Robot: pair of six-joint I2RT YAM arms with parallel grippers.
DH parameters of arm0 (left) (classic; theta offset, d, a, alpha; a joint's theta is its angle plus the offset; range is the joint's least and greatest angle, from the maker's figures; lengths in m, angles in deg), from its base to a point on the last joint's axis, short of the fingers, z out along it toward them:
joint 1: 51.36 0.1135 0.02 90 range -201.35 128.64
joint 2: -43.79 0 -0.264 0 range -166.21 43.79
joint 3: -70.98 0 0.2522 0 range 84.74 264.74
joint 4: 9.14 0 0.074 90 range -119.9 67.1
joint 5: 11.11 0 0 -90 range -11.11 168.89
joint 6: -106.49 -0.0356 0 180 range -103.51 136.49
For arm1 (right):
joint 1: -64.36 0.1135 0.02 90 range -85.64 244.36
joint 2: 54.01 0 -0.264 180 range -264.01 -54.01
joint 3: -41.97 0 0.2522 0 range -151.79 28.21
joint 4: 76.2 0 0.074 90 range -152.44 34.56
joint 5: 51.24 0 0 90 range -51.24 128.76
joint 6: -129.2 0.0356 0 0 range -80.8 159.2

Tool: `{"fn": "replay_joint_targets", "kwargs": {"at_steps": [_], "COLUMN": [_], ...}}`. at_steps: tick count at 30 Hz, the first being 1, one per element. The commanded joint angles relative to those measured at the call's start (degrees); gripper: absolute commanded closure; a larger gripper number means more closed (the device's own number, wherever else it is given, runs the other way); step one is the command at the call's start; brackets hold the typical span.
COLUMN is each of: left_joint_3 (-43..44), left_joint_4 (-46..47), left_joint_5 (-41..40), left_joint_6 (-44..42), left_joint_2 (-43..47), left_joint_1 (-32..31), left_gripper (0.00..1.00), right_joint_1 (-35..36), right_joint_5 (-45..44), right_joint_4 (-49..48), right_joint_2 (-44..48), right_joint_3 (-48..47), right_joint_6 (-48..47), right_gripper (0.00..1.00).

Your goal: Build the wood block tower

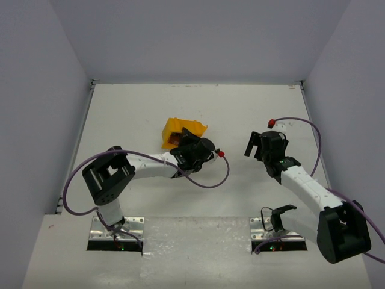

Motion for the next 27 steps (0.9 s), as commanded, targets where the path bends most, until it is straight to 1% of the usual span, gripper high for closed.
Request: {"fn": "replay_joint_targets", "kwargs": {"at_steps": [1,6,15,18,22,27], "left_joint_3": [-1.97,-1.36,0.45,1.54,3.08,2.28], "left_joint_4": [7.82,8.30,13.93,17.08,17.91,18.60], "left_joint_5": [-9.99,-12.17,-16.95,-19.03,-21.01,-22.08], "left_joint_6": [-5.74,-6.20,-9.15,-12.18,-15.22,-18.56], "left_joint_2": [1.43,-0.41,-4.14,-5.04,-5.06,-3.78], "left_joint_1": [-3.77,-4.67,-5.09,-5.18,-5.18,-5.18], "left_gripper": [1.00,1.00,1.00,1.00,1.00,1.00], "right_joint_1": [0.24,0.16,0.24,0.24,0.24,0.21], "right_joint_5": [-2.40,-2.90,-3.88,-4.33,-3.98,-4.12], "right_joint_4": [-1.12,-0.85,0.70,1.02,0.97,1.21], "right_joint_2": [0.63,0.80,0.36,0.36,0.35,-0.27], "right_joint_3": [-0.91,-0.84,-1.60,-1.73,-1.59,-1.87], "right_joint_6": [0.76,0.84,1.10,1.11,1.11,1.02], "right_gripper": [0.01,0.01,0.01,0.01,0.01,0.01]}}
